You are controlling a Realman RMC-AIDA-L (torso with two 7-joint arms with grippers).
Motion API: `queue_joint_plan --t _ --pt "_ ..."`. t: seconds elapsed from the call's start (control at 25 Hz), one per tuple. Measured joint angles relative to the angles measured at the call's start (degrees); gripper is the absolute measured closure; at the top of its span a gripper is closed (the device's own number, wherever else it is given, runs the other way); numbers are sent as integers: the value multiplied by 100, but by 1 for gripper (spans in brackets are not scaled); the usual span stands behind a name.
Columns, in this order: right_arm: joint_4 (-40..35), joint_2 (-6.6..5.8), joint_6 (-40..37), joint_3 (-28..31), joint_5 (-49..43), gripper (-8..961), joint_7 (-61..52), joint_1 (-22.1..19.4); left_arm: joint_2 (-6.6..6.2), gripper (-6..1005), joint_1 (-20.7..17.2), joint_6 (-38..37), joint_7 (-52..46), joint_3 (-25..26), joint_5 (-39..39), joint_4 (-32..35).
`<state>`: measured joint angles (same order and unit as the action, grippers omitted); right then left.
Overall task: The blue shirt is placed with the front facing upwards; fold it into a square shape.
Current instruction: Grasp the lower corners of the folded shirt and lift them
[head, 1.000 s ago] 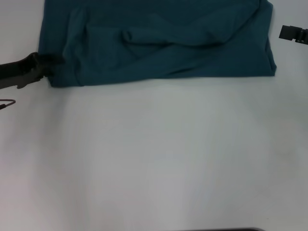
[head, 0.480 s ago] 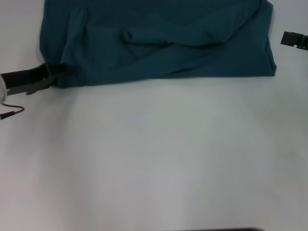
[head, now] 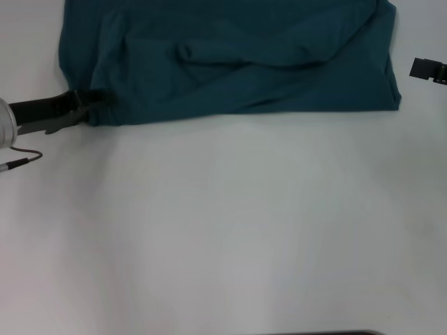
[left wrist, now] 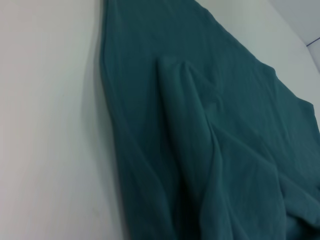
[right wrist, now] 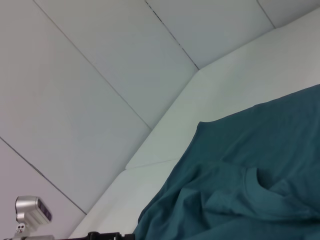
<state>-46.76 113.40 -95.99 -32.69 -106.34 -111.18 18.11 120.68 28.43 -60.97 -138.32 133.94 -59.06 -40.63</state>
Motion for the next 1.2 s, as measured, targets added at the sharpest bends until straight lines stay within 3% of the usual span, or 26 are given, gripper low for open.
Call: queue_joint_plan --t 0.4,0.8,1.04,1.16,1.2 --pt "4 12 -48 9 12 146 44 -18 -10 430 153 8 -94 -10 104 -41" --pt "53 -9 -122 181 18 146 53 -3 34 549 270 -39 -414 -12 585 -183" --pt "52 -63 -122 161 -53 146 53 26 27 772 256 -162 -416 20 568 -253" --pt "0 -170 -39 196 -358 146 21 75 -29 957 258 -282 -493 42 578 -262" --pt "-3 -228 6 210 -468 146 -21 97 -49 962 264 -320 -533 42 583 -266"
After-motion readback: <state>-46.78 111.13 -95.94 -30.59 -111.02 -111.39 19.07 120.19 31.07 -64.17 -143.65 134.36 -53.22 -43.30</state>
